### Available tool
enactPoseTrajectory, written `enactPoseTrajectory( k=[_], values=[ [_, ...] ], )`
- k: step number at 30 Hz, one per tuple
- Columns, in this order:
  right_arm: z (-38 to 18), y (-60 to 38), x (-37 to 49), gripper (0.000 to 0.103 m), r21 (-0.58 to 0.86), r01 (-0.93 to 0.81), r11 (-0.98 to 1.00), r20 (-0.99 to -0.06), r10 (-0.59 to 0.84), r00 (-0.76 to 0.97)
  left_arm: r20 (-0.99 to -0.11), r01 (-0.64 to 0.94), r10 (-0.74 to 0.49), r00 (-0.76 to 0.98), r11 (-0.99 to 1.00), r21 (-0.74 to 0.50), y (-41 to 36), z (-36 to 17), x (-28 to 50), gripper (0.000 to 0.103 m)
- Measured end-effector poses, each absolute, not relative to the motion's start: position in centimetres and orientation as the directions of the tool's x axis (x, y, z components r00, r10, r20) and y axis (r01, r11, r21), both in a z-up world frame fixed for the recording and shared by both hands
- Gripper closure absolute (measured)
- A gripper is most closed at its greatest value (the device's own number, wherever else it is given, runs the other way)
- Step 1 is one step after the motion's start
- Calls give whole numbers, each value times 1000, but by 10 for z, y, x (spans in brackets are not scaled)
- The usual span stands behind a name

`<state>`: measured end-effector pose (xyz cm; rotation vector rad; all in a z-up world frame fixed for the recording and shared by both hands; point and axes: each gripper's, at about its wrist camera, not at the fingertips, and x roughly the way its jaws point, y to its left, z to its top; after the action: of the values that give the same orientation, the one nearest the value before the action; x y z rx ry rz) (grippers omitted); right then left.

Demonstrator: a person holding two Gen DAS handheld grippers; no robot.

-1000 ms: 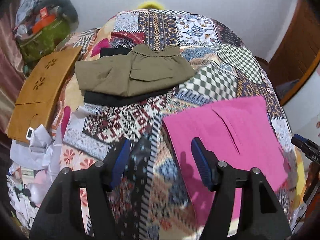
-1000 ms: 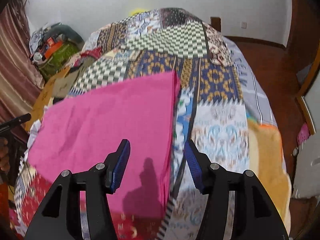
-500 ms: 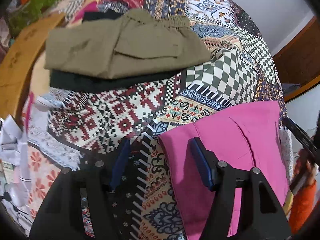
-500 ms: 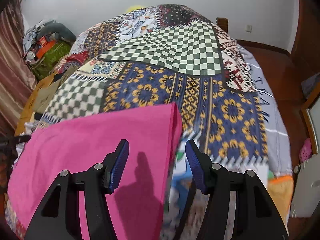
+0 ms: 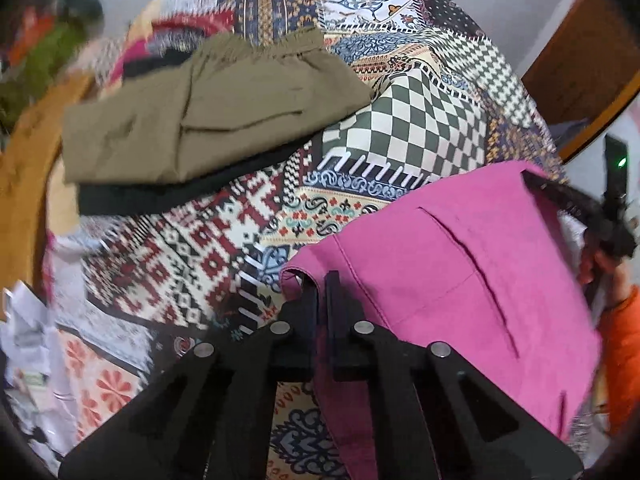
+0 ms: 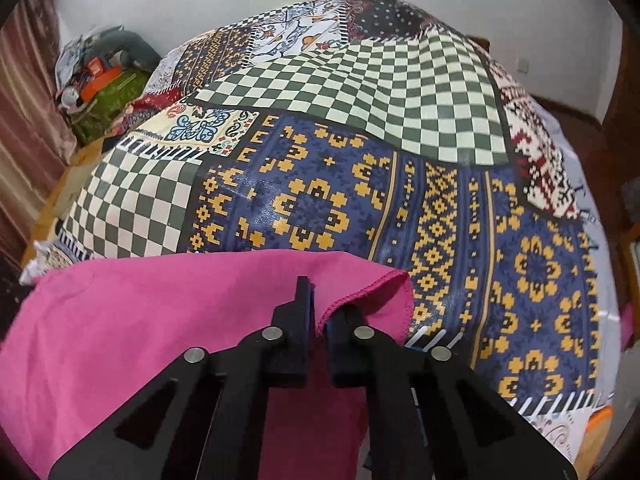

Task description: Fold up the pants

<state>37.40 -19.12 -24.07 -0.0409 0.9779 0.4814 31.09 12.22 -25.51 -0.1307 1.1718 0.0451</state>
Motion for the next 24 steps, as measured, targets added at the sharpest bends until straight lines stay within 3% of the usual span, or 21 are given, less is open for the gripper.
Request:
enactPoseTrajectory(
  k=[4,9,14,17,19,23,24],
  values=[
    [-239,-191,373,102,74,-386,920,-806,283,519,-904,-87,121,410,992,93,118,-259,319,99],
    [-245,-207,376,102,9,-325,946,-838,185,513,-897,-94,161,412,987,134,127,-256,321,97],
    [-215,-222,361,99,61,-322,945,-812,235,534,-879,-136,184,441,981,138,135,-232,316,92],
    [-190,-209,348,78,107,-375,921,-792,307,528,-867,-142,162,471,984,106,132,-213,315,87],
    [-176,-198,337,52,150,-419,896,-769,372,520,-862,-132,131,489,988,75,128,-204,315,78],
    [-166,-163,323,41,191,-498,846,-750,453,481,-850,-82,84,520,995,49,106,-193,319,50],
    [-166,-152,318,33,202,-518,831,-752,471,461,-850,-71,76,522,996,45,102,-193,320,48]
  ],
)
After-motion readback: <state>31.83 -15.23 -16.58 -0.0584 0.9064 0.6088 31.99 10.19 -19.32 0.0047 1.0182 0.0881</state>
